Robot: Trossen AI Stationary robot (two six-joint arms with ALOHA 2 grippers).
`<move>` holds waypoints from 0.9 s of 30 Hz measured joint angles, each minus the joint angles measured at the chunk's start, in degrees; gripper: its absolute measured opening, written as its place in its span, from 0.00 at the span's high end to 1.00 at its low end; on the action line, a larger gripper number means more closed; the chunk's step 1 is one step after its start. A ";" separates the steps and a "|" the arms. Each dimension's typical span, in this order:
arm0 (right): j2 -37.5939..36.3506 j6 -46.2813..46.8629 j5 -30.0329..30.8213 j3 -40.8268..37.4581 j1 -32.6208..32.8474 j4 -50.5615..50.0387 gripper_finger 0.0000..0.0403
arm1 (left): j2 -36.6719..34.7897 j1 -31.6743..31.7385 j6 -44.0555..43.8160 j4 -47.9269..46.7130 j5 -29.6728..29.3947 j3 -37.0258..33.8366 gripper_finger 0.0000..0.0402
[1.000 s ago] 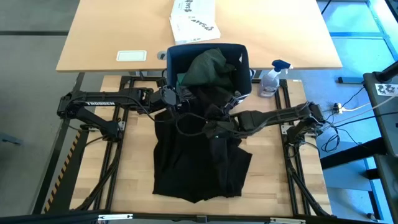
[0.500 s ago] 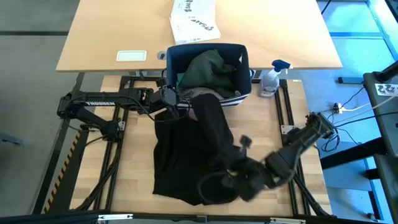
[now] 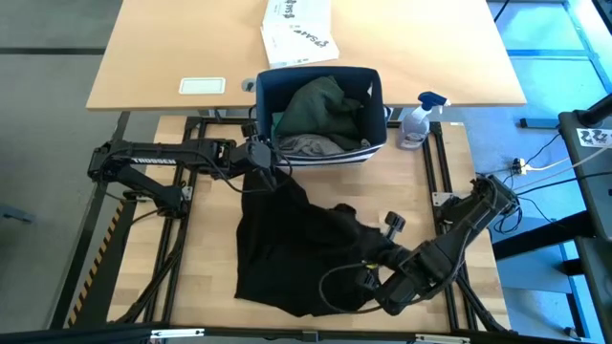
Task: Fold Laundry from Bin
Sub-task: Remove the black shirt from the blue bin, then adjust the blue bin
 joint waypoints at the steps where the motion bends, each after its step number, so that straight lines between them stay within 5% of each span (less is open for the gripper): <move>1: -0.14 -0.02 0.40 0.00 -0.26 -1.48 0.89 | 0.00 -0.27 0.04 -0.02 0.00 0.00 0.53; 7: -1.14 -0.49 1.90 0.02 -4.13 -7.54 0.60 | 0.00 -1.01 0.22 -0.13 0.04 0.00 0.53; 14: -1.12 -13.28 3.25 0.02 -15.67 -7.49 0.30 | 0.00 -0.22 0.50 -0.24 0.17 -0.02 0.53; 21: -1.65 -29.66 1.20 0.04 -31.02 -6.26 0.26 | 0.00 1.56 3.23 -0.22 0.44 -0.02 0.53; 27: -1.64 -46.07 -9.25 0.04 -40.36 -0.30 0.30 | 0.00 4.05 5.26 -0.24 2.93 -0.02 0.53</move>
